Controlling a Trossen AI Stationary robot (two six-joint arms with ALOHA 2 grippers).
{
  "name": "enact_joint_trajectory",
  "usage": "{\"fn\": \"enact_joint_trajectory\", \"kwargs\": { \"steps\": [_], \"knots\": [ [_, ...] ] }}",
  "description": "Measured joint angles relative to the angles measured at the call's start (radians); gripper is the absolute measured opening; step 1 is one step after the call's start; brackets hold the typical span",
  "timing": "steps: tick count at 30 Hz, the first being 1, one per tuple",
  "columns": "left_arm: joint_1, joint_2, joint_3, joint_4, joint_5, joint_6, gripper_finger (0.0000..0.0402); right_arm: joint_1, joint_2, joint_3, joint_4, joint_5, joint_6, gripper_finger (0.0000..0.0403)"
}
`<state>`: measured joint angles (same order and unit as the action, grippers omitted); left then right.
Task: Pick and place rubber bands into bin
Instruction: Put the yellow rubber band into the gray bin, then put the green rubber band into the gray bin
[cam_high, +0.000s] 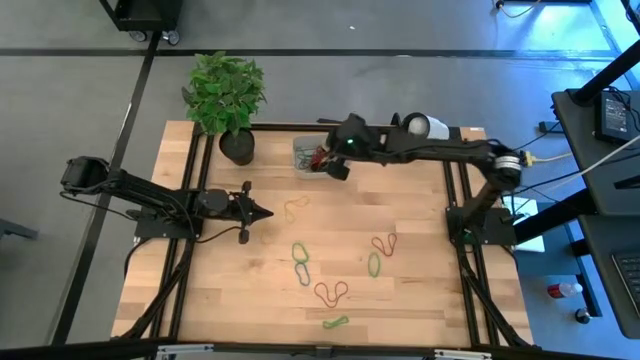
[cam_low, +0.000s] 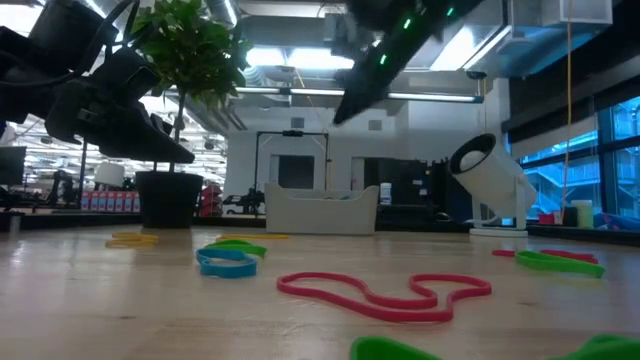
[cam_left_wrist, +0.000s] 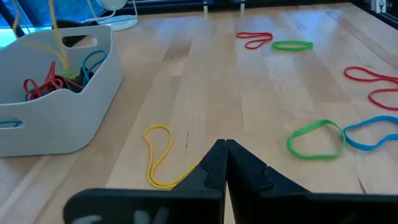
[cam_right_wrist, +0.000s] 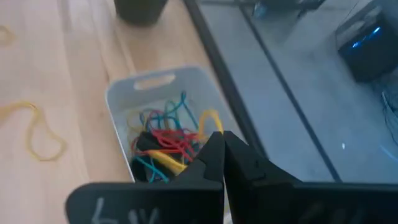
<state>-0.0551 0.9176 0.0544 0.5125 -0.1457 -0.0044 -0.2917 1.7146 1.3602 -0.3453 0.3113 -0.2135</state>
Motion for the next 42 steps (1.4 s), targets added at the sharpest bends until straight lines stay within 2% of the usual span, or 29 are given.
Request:
{"fn": "enact_joint_trajectory", "kwargs": {
  "steps": [9,14,18,24,29,33,37,42],
  "knots": [
    [0.000,0.000,0.000,0.000,0.002,0.000,0.0002,-0.038,0.246,0.000,0.073,-0.054,0.033,0.0000],
    [0.000,0.000,0.000,0.000,0.002,0.000,0.0002,-0.069,0.310,-0.002,0.088,-0.054,0.080,0.0001],
    [0.000,0.000,0.000,0.000,0.002,0.000,0.0002,-0.081,0.302,-0.001,0.094,-0.053,0.130,0.0020],
    [0.000,0.000,0.001,0.000,0.003,0.000,0.0002,-0.092,0.286,0.021,0.056,-0.101,0.184,0.0082],
    [0.000,0.000,0.001,0.000,0.003,0.000,0.0002,-0.095,0.278,0.080,-0.031,-0.103,0.186,0.0141],
    [0.000,0.000,0.001,0.000,0.003,0.000,0.0002,-0.096,0.278,0.155,-0.150,-0.083,0.211,0.0172],
    [0.000,0.000,0.001,0.000,0.002,0.000,0.0002,-0.096,0.258,0.208,-0.273,-0.069,0.238,0.0174],
    [0.000,0.000,0.001,0.006,-0.039,0.000,0.0002,-0.079,0.187,0.199,-0.410,-0.055,0.296,0.0139]
  ]
}}
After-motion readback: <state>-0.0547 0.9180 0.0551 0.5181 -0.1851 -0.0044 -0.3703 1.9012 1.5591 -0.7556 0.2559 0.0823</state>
